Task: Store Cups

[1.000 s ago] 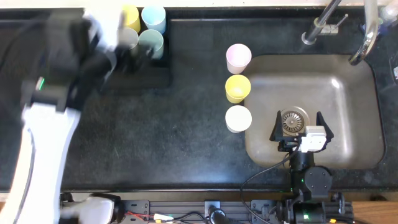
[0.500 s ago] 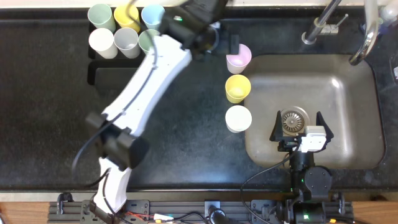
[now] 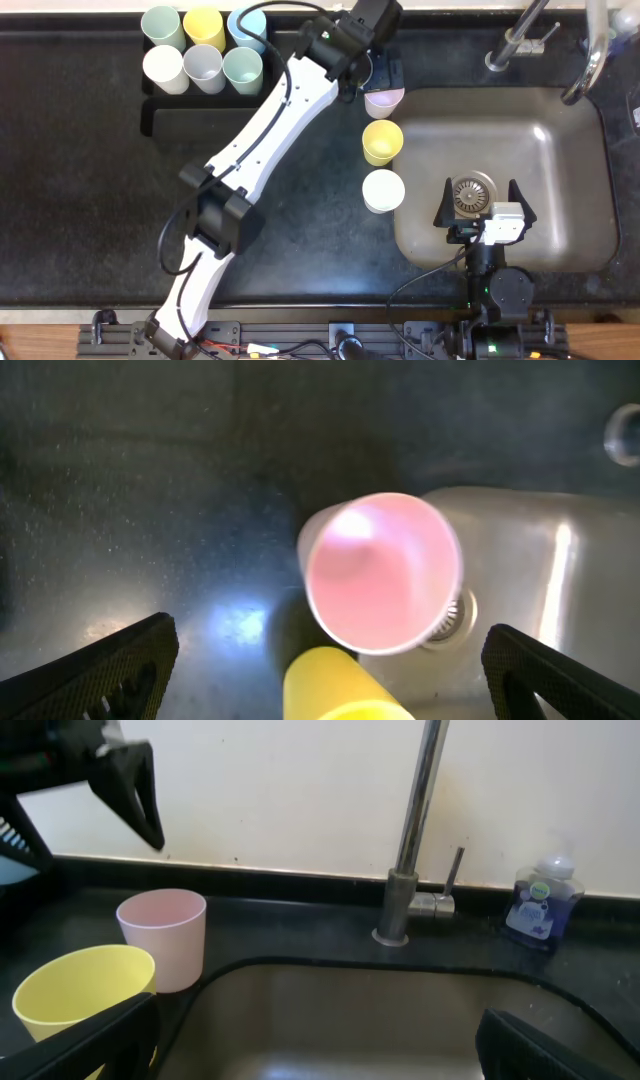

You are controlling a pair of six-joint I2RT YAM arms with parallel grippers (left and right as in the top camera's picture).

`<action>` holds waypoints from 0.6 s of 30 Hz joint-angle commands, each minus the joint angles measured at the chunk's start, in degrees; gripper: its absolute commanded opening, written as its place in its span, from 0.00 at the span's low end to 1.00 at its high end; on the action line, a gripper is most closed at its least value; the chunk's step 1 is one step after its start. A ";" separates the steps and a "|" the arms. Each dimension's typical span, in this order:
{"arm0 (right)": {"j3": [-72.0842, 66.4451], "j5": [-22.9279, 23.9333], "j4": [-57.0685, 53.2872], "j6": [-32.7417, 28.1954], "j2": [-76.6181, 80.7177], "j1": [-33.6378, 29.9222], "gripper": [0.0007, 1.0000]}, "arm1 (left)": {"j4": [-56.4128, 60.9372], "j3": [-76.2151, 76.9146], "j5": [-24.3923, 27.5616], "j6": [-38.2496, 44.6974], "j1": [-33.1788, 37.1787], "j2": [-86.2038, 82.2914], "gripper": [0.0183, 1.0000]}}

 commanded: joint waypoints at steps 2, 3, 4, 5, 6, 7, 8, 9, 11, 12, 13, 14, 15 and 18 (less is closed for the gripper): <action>-0.74 -0.39 0.26 -0.20 -0.52 -0.22 1.00 | -2.29 1.68 -0.42 -2.45 2.14 2.51 1.00; -0.74 -0.39 0.26 -0.22 -0.52 -0.22 1.00 | -2.58 1.68 0.22 -2.45 2.51 2.89 1.00; -0.74 -0.39 0.26 -0.22 -0.52 -0.22 1.00 | -2.73 1.68 0.94 -2.45 2.84 3.26 1.00; -0.74 -0.39 0.26 -0.22 -0.52 -0.22 1.00 | -2.78 1.68 1.31 -2.45 2.93 3.63 1.00; -0.74 -0.39 0.26 -0.22 -0.52 -0.20 1.00 | -2.67 1.68 1.55 -2.45 2.97 3.98 1.00; -0.74 -0.39 0.26 -0.20 -0.52 -0.22 1.00 | -2.56 1.68 1.77 -2.45 2.95 4.31 1.00; -0.74 -0.39 0.26 -0.22 -0.52 -0.22 1.00 | -2.56 1.68 1.97 -2.45 2.95 4.63 1.00; -0.74 -0.39 0.26 -0.20 -0.52 -0.22 1.00 | -2.58 1.68 2.16 -2.45 2.93 4.90 1.00; -0.74 -0.39 0.26 -0.22 -0.52 -0.22 1.00 | -2.56 1.68 2.60 -2.45 2.78 5.25 1.00; -0.74 -0.39 0.26 -0.22 -0.52 -0.22 1.00 | -2.51 1.68 2.60 -2.47 2.73 5.35 1.00; -0.74 -0.39 0.26 -0.22 -0.52 -0.20 1.00 | -2.40 1.68 2.62 -2.45 2.73 5.40 1.00; -0.74 -0.39 0.26 -0.22 -0.52 -0.22 1.00 | -2.14 1.68 2.62 -2.45 2.73 5.42 1.00; -0.74 -0.39 0.26 -0.20 -0.52 -0.22 1.00 | -1.84 1.68 2.80 -2.40 2.73 5.42 1.00; -0.74 -0.39 0.26 -0.20 -0.52 -0.20 1.00 | -1.05 1.68 3.08 -2.23 2.73 5.42 1.00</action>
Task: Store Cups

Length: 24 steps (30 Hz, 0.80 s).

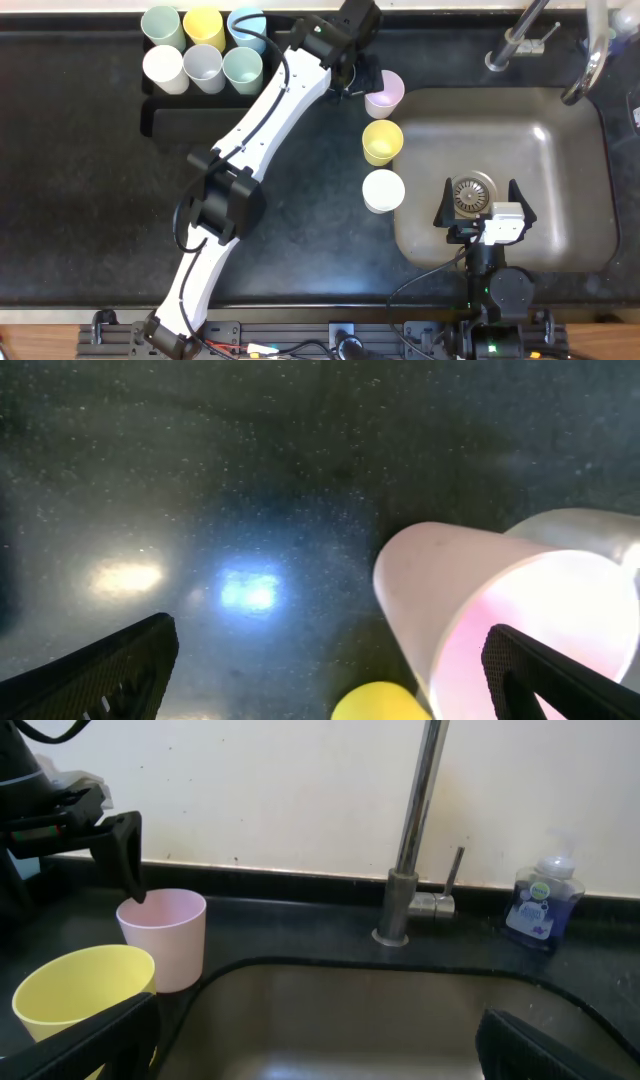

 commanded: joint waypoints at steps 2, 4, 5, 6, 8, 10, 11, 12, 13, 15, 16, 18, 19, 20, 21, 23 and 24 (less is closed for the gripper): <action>-0.74 -0.37 0.31 -0.22 -0.52 -0.22 1.00 | 0.63 1.68 1.05 -0.42 -0.48 0.76 1.00; -0.74 -0.37 0.31 -0.22 -0.52 -0.22 1.00 | 0.46 1.68 1.46 -0.42 -0.48 1.16 1.00; -0.74 -0.37 0.31 -0.22 -0.52 -0.22 1.00 | 0.42 1.66 1.68 -0.42 -0.48 1.55 1.00; -0.74 -0.37 0.31 -0.22 -0.52 -0.22 1.00 | 0.46 1.66 1.84 -0.42 -0.48 1.73 1.00; -0.74 -0.37 0.31 -0.22 -0.52 -0.22 0.99 | 0.28 1.66 1.90 -0.42 -0.48 2.05 1.00; -0.74 -0.37 0.31 -0.22 -0.52 -0.22 1.00 | -0.04 1.66 1.86 -0.42 -0.48 2.14 0.99; -0.74 -0.37 0.31 -0.20 -0.52 -0.22 1.00 | -0.02 1.66 1.81 -0.42 -0.48 2.14 0.86; -0.74 -0.37 0.31 -0.20 -0.52 -0.22 1.00 | 0.07 1.66 1.62 -0.42 -0.46 2.14 0.59; -0.74 -0.37 0.31 -0.20 -0.52 -0.22 1.00 | 0.11 1.66 1.57 -0.42 -0.46 2.14 0.35; -0.74 -0.37 0.31 -0.20 -0.52 -0.20 0.99 | 0.07 1.66 1.55 -0.42 -0.46 2.14 0.10; -0.74 -0.37 0.31 -0.22 -0.52 -0.22 0.99 | 0.09 1.66 1.62 -0.42 -0.46 2.14 0.03; -0.74 -0.37 0.31 -0.22 -0.52 -0.22 1.00 | 0.22 1.66 1.62 -0.42 -0.46 2.14 0.02; -0.74 -0.37 0.31 -0.20 -0.52 -0.22 1.00 | 0.44 1.66 1.62 -0.42 -0.46 2.14 0.02; -0.74 -0.37 0.31 -0.22 -0.52 -0.22 1.00 | 0.74 1.66 1.62 -0.42 -0.46 2.14 0.02; -0.74 -0.37 0.31 -0.22 -0.52 -0.20 1.00 | 1.22 1.66 1.62 -0.42 -0.42 2.14 0.02; -0.74 -0.37 0.31 -0.22 -0.52 -0.22 1.00 | 2.05 1.66 1.36 -0.39 -0.37 2.14 0.02; -0.74 -0.37 0.31 -0.22 -0.52 -0.22 1.00 | 1.99 1.66 1.11 -0.39 -0.35 2.14 0.02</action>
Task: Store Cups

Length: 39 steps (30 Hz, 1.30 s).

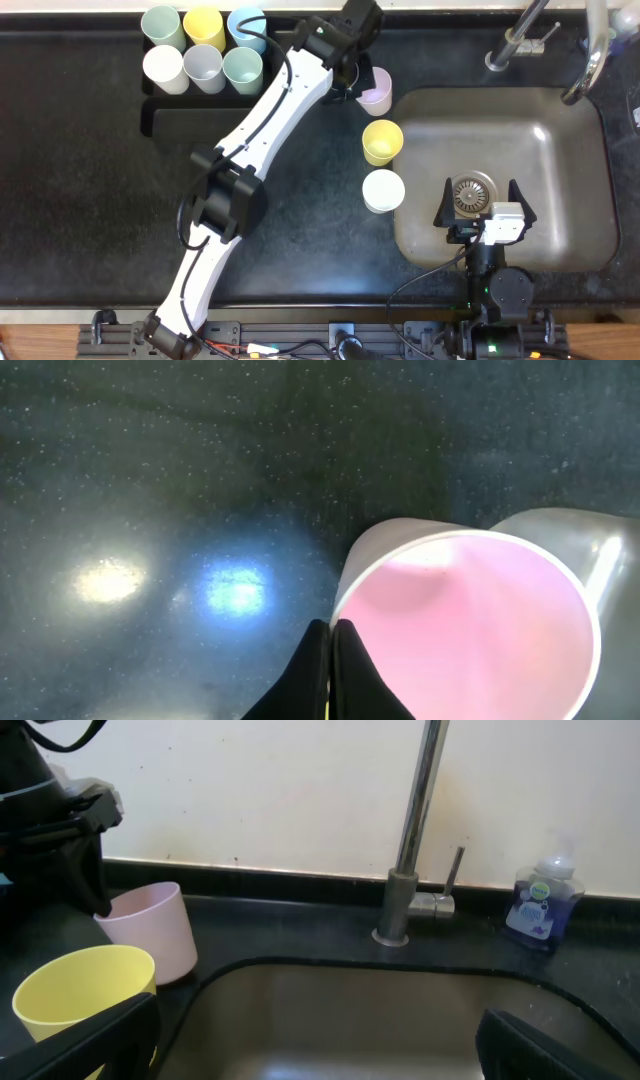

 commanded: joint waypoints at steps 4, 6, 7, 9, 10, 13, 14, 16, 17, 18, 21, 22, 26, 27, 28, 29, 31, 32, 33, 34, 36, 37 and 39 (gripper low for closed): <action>-0.74 -0.37 0.28 -0.17 -0.52 -0.20 1.00 | -0.04 1.18 -0.96 -0.22 0.59 0.11 0.02; -0.74 -0.37 0.28 -0.17 -0.52 -0.22 1.00 | -1.64 1.20 -0.96 -0.22 1.55 -1.70 0.02; -0.74 -0.37 0.28 -0.17 -0.52 -0.20 1.00 | -2.73 1.20 -0.96 -0.22 2.23 -3.15 0.02; -0.74 -0.37 0.28 -0.15 -0.52 -0.20 1.00 | -4.76 1.20 -0.94 -0.22 3.63 -6.34 0.02; -0.74 -0.37 0.28 -0.17 -0.52 -0.22 1.00 | -5.73 1.20 -0.92 -0.24 4.37 -8.07 0.02; -0.74 -0.37 0.28 -0.17 -0.52 -0.22 0.99 | -8.24 1.20 -0.28 -0.26 6.91 -14.05 0.02; -0.74 -0.37 0.28 -0.17 -0.52 -0.22 1.00 | -9.14 1.20 -0.33 -0.28 7.91 -16.37 0.02; -0.74 -0.37 0.28 -0.15 -0.52 -0.22 1.00 | -10.58 1.20 -0.33 -0.46 9.88 -20.37 0.02; -0.74 -0.37 0.28 -0.17 -0.52 -0.20 1.00 | -11.69 1.20 -0.33 -0.59 11.26 -22.60 0.02; -0.74 -0.37 0.28 -0.17 -0.52 -0.20 1.00 | -13.07 1.20 -0.59 -1.18 12.55 -24.37 0.02; -0.74 -0.37 0.28 -0.17 -0.52 -0.20 1.00 | -20.41 1.18 -2.84 -4.98 17.51 -29.11 0.02; -0.74 -0.37 0.28 -0.17 -0.52 -0.22 1.00 | -23.04 0.98 -3.65 -5.88 19.37 -30.32 0.02; -0.74 -0.37 0.28 -0.17 -0.52 -0.22 1.00 | -28.41 -3.26 -4.57 -5.77 28.55 -34.47 0.02; -0.74 -0.37 0.28 -0.17 -0.52 -0.20 1.00 | -28.09 -5.53 -4.55 -5.79 30.56 -35.50 0.02; -0.74 -0.37 0.28 -0.17 -0.52 -0.20 1.00 | -27.45 -8.85 -4.57 -5.77 32.57 -36.79 0.02; -0.74 -0.37 0.28 -0.17 -0.52 -0.22 1.00 | -26.60 -12.31 -4.44 -5.79 34.18 -38.05 0.02; -0.74 -0.37 0.28 -0.17 -0.52 -0.22 1.00 | -22.14 -21.59 -3.32 -5.77 37.13 -41.33 0.02; -0.74 -0.37 0.28 -0.17 -0.52 -0.22 1.00 | -16.98 -29.46 -2.16 -5.79 38.91 -44.17 0.02; -0.74 -0.37 0.28 -0.17 -0.52 -0.22 1.00 | -12.94 -34.88 -1.38 -5.79 39.91 -46.07 0.02; -0.74 -0.37 0.28 -0.15 -0.52 -0.20 1.00 | -9.66 -39.08 -0.70 -5.79 40.72 -47.52 0.02; -0.74 -0.37 0.28 -0.17 -0.52 -0.22 1.00 | -4.04 -46.51 -0.09 -6.36 42.16 -49.79 0.02; -0.74 -0.37 0.28 -0.17 -0.52 -0.22 0.99 | -2.47 -48.78 -0.11 -6.71 42.73 -50.29 0.02; -0.74 -0.37 0.28 -0.17 -0.52 -0.22 1.00 | -0.39 -51.60 -0.17 -6.67 43.80 -50.62 0.02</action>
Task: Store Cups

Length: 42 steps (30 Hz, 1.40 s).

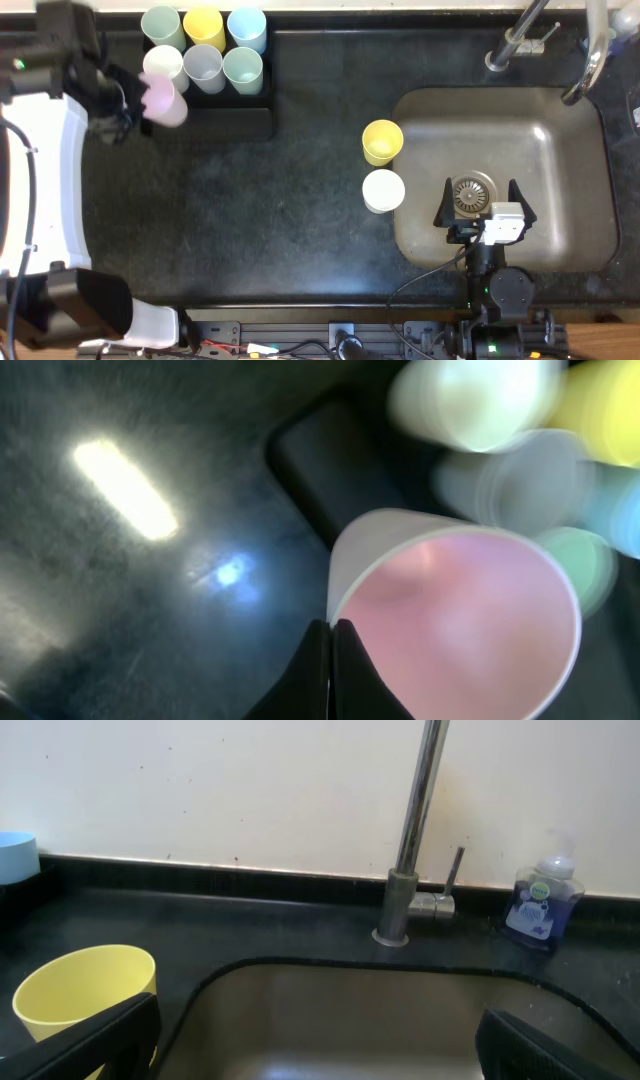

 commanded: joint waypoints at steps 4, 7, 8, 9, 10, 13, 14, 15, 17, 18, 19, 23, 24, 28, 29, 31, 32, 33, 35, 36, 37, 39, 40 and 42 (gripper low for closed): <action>-0.74 -0.35 0.33 -0.22 -0.52 -0.22 1.00 | 4.61 -8.15 0.26 -1.42 3.06 -4.63 0.02; -0.74 -0.35 0.33 -0.22 -0.52 -0.22 1.00 | 4.90 -8.17 -1.81 -1.46 3.08 -4.39 0.02; -0.74 -0.35 0.33 -0.22 -0.52 -0.20 1.00 | 5.46 -8.17 -2.29 -1.46 3.08 -4.02 0.02; -0.74 -0.35 0.33 -0.22 -0.52 -0.22 1.00 | 6.25 -8.17 -2.51 -1.44 3.10 -3.67 0.02; -0.74 -0.35 0.33 -0.22 -0.52 -0.22 1.00 | 7.17 -8.17 -2.51 -1.46 3.13 -3.10 0.02; -0.74 -0.35 0.33 -0.22 -0.52 -0.20 1.00 | 9.22 -8.17 -2.36 -1.46 3.13 -1.49 0.02; -0.74 -0.35 0.33 -0.22 -0.52 -0.20 1.00 | 9.68 -8.17 -2.34 -1.49 3.13 -1.11 0.02; -0.74 -0.35 0.33 -0.22 -0.52 -0.20 1.00 | 9.99 -8.17 -2.34 -1.57 3.17 -0.76 0.02; -0.74 -0.35 0.33 -0.22 -0.52 -0.22 1.00 | 10.27 -8.17 -2.34 -1.66 3.23 -0.13 0.02; -0.74 -0.35 0.33 -0.22 -0.52 -0.20 1.00 | 10.29 -8.17 -2.34 -1.66 3.32 0.20 0.02; -0.74 -0.35 0.33 -0.22 -0.52 -0.22 1.00 | 10.29 -8.17 -2.34 -1.68 3.41 0.61 0.02; -0.74 -0.35 0.33 -0.20 -0.52 -0.22 1.00 | 10.36 -8.17 -2.36 -1.66 4.13 2.38 0.02; -0.74 -0.35 0.33 -0.22 -0.52 -0.22 1.00 | 10.54 -8.17 -2.36 -1.66 4.28 2.69 0.02; -0.74 -0.35 0.33 -0.22 -0.52 -0.20 0.99 | 11.32 -8.17 -2.40 -1.66 4.63 3.76 0.02; -0.74 -0.35 0.33 -0.22 -0.52 -0.22 1.00 | 11.52 -8.17 -2.54 -1.66 4.68 4.07 0.02; -0.74 -0.35 0.33 -0.22 -0.52 -0.22 1.00 | 11.82 -8.17 -2.56 -1.66 4.98 4.68 0.02; -0.74 -0.35 0.33 -0.22 -0.52 -0.22 0.99 | 11.96 -8.17 -2.54 -1.66 5.09 5.09 0.02; -0.74 -0.35 0.33 -0.22 -0.52 -0.22 1.00 | 12.24 -8.17 -2.51 -1.66 5.25 5.49 0.02; -0.74 -0.35 0.33 -0.20 -0.52 -0.20 1.00 | 12.81 -8.17 -2.36 -1.66 5.27 6.40 0.02; -0.74 -0.35 0.33 -0.22 -0.52 -0.22 0.99 | 13.11 -8.17 -2.29 -1.66 5.27 6.82 0.02; -0.74 -0.35 0.33 -0.20 -0.52 -0.20 1.00 | 13.40 -8.17 -2.21 -1.66 5.27 7.21 0.02; -0.74 -0.35 0.33 -0.20 -0.52 -0.22 1.00 | 13.66 -8.17 -2.08 -1.68 5.27 7.74 0.02; -0.74 -0.35 0.33 -0.22 -0.52 -0.22 1.00 | 13.73 -8.17 -2.08 -1.66 5.27 7.93 0.02; -0.74 -0.35 0.33 -0.22 -0.52 -0.20 1.00 | 13.70 -8.17 -2.05 -1.66 5.27 8.20 0.02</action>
